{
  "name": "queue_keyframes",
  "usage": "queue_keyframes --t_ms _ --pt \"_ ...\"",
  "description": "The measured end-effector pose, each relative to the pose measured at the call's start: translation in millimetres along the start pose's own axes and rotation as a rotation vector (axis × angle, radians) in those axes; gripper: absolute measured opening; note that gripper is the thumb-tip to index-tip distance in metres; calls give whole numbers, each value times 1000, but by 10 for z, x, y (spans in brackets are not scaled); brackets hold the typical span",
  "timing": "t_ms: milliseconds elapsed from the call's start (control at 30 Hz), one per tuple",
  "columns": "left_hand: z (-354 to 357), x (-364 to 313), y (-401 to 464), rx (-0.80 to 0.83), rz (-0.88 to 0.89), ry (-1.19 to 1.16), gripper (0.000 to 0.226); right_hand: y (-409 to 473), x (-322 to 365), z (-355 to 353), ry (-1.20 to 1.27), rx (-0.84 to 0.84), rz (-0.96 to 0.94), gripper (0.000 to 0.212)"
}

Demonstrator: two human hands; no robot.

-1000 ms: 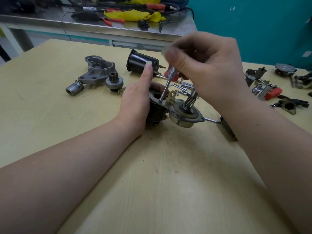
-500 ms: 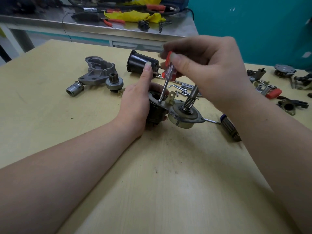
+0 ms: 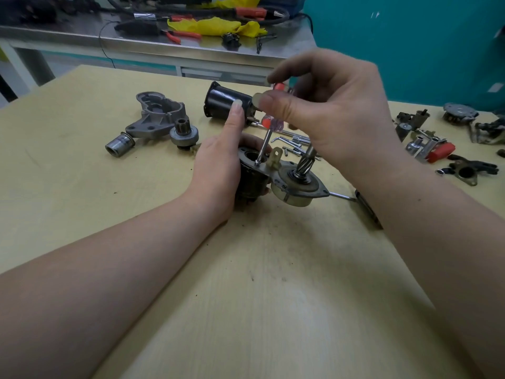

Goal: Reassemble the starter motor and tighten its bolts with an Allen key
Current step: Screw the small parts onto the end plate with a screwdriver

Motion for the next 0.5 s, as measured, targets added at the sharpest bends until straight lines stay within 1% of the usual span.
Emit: queue_keyframes --t_ms 33,100,233,300,333,400,467,500 --pt "1 0 -1 2 -5 4 72 2 -9 -3 -21 -17 -2 21" --pt "-2 -1 -2 2 -6 12 72 10 -24 -9 -10 25 3 18" --pt "-9 -5 -4 -10 4 14 72 17 -40 -32 93 104 37 27" --pt "-6 -2 -3 -5 6 2 71 8 -42 -10 91 80 31 31" --pt "-4 1 0 -4 5 -7 71 7 -44 -9 70 39 31 32" --pt "-5 4 5 -4 5 -9 71 13 -53 -25 -2 -25 30 29" --pt "-1 8 11 -1 1 -11 71 24 -48 -24 -54 12 27 25" --pt "-2 10 13 -1 -2 -14 71 30 -59 -33 -30 40 43 22"
Point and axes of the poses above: each hand's wrist, its own y-axis towards the middle knuckle, its own z-axis out of the palm, x = y × z, the point moved 6 cm from there along y, towards the middle knuckle, and after that the axes turned 13 degrees about y, right-handed, at the moved point
